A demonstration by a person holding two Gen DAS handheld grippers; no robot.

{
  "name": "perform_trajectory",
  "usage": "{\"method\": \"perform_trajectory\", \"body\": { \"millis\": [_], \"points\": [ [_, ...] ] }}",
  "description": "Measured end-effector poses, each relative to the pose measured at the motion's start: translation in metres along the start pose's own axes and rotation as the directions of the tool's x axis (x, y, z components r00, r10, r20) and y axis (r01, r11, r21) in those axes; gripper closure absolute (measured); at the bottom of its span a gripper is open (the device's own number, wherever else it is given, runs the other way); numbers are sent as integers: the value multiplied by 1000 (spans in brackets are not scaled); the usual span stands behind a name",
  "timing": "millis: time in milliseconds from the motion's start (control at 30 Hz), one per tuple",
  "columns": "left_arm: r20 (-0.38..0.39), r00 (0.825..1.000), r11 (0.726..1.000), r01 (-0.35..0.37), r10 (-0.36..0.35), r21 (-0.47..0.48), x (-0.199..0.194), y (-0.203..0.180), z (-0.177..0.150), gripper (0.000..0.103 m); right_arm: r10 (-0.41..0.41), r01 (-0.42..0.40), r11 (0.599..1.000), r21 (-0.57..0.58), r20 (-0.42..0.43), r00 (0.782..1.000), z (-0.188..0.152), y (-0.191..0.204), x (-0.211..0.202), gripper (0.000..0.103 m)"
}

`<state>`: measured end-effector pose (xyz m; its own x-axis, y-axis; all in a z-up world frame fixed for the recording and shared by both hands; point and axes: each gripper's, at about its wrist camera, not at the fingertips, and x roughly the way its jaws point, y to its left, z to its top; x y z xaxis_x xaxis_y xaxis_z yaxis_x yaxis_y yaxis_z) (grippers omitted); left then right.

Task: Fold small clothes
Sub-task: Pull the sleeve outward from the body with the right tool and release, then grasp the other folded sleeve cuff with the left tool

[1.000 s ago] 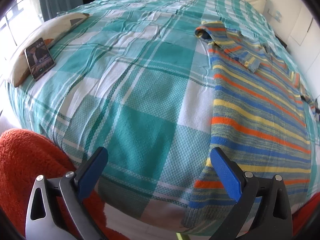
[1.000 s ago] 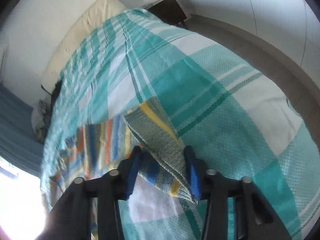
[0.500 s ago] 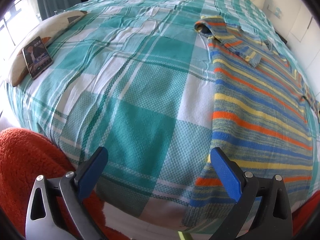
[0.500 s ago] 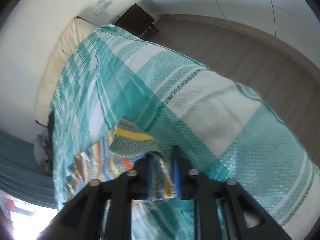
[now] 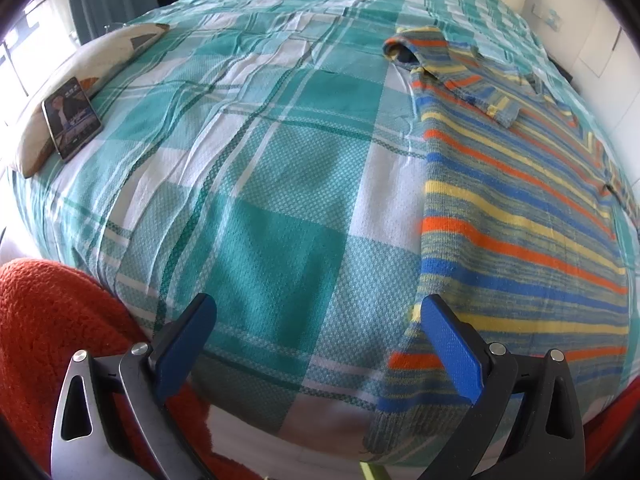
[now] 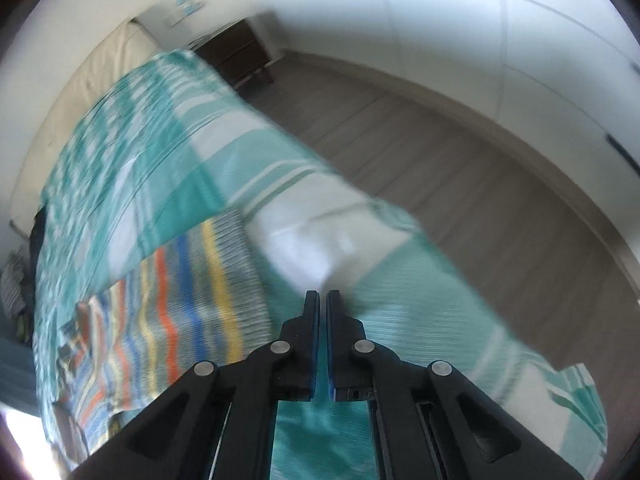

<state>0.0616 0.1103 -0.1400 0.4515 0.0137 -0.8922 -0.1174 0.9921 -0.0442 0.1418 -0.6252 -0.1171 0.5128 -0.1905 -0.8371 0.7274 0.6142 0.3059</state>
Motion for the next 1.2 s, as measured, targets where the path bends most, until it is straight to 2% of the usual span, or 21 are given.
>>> {"method": "perform_trajectory", "body": {
  "millis": [33, 67, 100, 133, 233, 333, 433, 500, 600, 700, 867, 1000, 1067, 1200],
  "points": [
    [-3, 1000, 1000, 2, -2, 0, 0, 0, -1, 1, -52, 52, 999, -14, 58, 997, 0, 2, -13, 87],
    [-6, 1000, 1000, 6, -6, 1, 1, -1, -1, 1, -58, 61, 998, -34, 88, 994, 1, 7, -20, 75],
    [-7, 1000, 1000, 9, -9, 4, 1, -1, -1, 1, -36, 44, 997, -67, 118, 992, 1, 14, -28, 67],
    [-6, 1000, 1000, 10, -10, 7, 1, -2, -2, 1, 9, 6, 994, -111, 136, 991, 2, 25, -34, 54],
    [5, 1000, 1000, 14, -14, 14, -2, -3, -2, 1, 145, -108, 958, -266, 121, 982, 2, 67, -42, 47],
    [9, 1000, 1000, 20, -20, 6, -4, -1, -2, 1, 199, -172, 923, -344, 44, 979, -1, 97, -29, 40],
    [5, 1000, 1000, 26, -25, -2, -5, 2, -3, 1, 130, -129, 933, -336, -20, 991, -7, 99, -2, 40],
    [3, 1000, 1000, 31, -31, -5, -6, 3, -4, 1, 47, -59, 953, -298, -47, 998, -13, 83, 10, 40],
    [4, 999, 999, 43, -43, -5, -6, 3, -3, 1, -9, 12, 981, -196, 14, 1000, -17, 48, 4, 41],
    [2, 998, 998, 56, -56, 2, -5, 1, -2, 1, -44, 56, 982, -179, 71, 996, -22, 25, -20, 41],
    [8, 997, 997, 71, -71, 28, -7, -7, -4, 1, 50, -10, 964, -264, 145, 988, -50, 15, -88, 40],
    [23, 997, 997, 69, -70, 47, -11, -10, -6, 1, 180, -119, 927, -355, 143, 973, -99, 29, -140, 35],
    [24, 997, 996, 71, -73, 48, -11, -10, -6, 1, 252, -182, 891, -415, 121, 960, -134, 40, -163, 32],
    [31, 997, 996, 72, -74, 58, -12, -11, -6, 1, 342, -262, 814, -518, 64, 938, -200, 71, -183, 31]
  ]
}}
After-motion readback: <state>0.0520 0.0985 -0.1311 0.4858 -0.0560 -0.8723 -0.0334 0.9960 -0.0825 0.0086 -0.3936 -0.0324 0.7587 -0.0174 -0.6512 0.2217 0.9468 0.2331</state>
